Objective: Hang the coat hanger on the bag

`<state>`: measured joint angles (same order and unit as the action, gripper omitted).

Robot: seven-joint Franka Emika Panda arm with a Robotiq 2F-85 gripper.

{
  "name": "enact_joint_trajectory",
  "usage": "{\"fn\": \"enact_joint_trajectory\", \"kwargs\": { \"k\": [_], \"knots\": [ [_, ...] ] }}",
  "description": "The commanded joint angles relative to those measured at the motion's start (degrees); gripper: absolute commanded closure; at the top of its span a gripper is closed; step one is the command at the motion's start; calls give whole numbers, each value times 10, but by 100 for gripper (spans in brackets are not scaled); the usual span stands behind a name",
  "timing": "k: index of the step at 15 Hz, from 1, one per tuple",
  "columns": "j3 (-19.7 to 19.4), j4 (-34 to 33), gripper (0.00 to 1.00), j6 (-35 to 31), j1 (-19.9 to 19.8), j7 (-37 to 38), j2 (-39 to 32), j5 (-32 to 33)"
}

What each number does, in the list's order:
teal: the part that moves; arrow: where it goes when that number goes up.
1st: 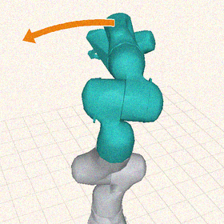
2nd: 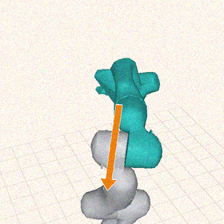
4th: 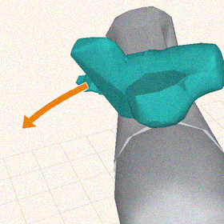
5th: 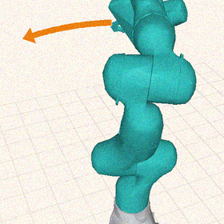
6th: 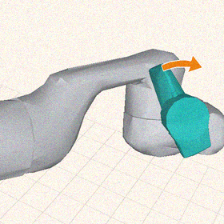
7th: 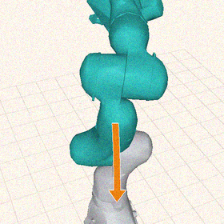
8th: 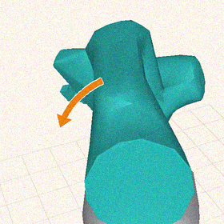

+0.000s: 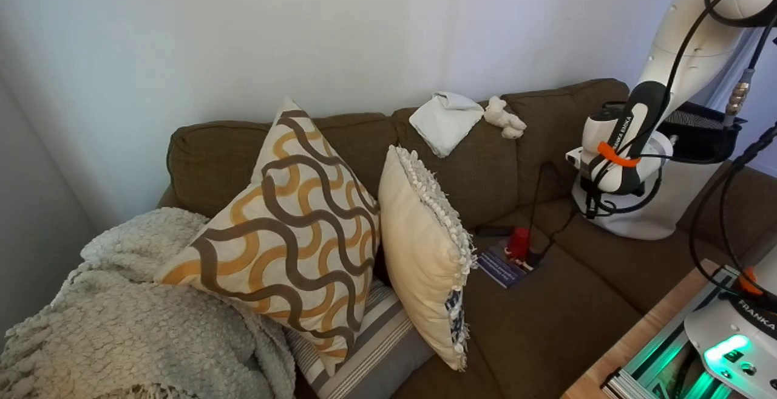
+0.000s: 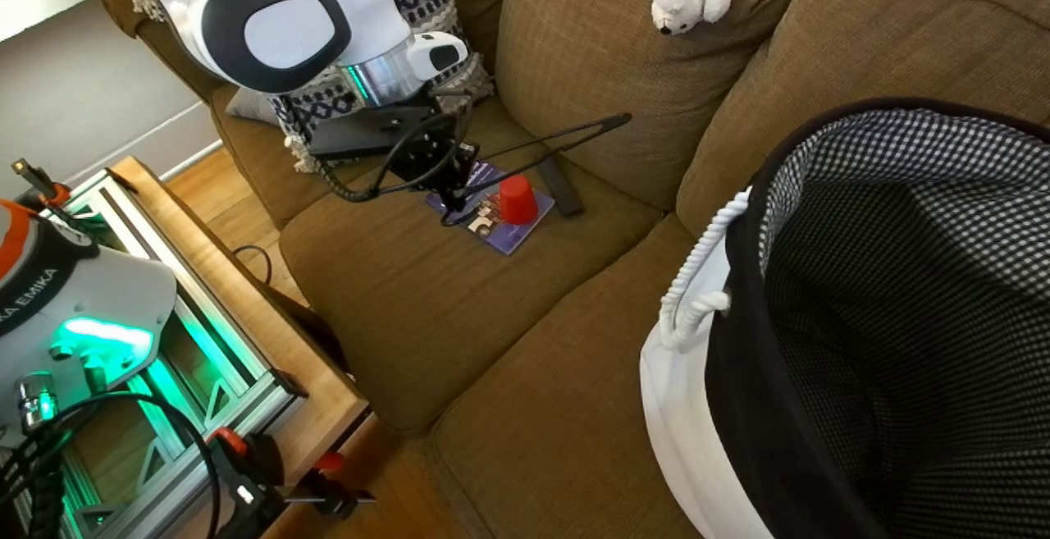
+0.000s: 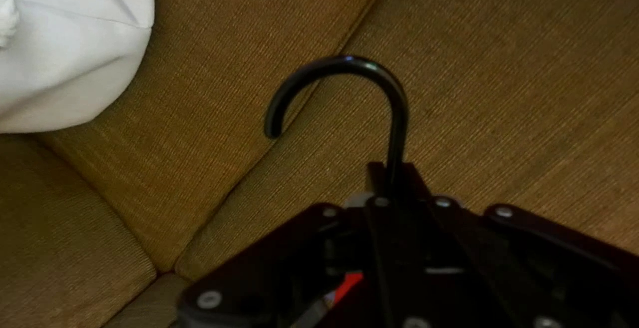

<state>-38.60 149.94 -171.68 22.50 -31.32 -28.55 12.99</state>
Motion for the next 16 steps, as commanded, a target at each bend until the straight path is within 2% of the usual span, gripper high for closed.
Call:
{"fn": "enact_joint_trajectory", "kwargs": {
  "k": [1, 4, 8, 9, 11, 12, 13, 14, 15, 16],
  "knots": [
    [23, -23, 98, 86, -49, -17, 37, 133],
    [73, -51, 98, 171, -111, -56, 74, 222],
    [166, -95, 98, 281, -206, -148, 107, 284],
    [183, -108, 98, 309, -219, -167, 115, 301],
    [215, -119, 98, 315, -241, -193, 115, 339],
    [226, -118, 91, 312, -256, -159, 110, 319],
    [236, -122, 91, 313, -262, -169, 113, 329],
    [241, -124, 98, 313, -264, -174, 114, 334],
    [234, -127, 98, 329, -257, -156, 117, 372],
    [235, -131, 98, 361, -262, -180, 126, 397]
  ]
}}
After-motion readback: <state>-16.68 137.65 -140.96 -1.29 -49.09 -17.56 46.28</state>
